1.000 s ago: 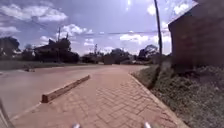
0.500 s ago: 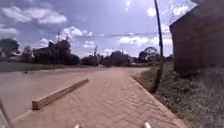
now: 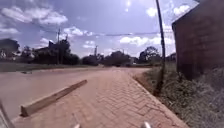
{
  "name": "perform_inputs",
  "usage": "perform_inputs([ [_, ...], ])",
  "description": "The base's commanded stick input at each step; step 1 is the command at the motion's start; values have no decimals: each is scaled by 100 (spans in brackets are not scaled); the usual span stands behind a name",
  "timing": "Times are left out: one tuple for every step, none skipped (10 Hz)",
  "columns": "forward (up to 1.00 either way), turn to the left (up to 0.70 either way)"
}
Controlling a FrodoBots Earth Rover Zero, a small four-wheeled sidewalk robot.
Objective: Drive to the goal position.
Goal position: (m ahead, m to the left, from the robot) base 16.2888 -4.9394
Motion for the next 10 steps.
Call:
perform_inputs([
  [50, 0],
  [50, 0],
  [50, 0],
  [50, 0],
  [50, 0],
  [50, 0],
  [50, 0],
  [50, 0],
  [50, 0],
  [50, 0],
])
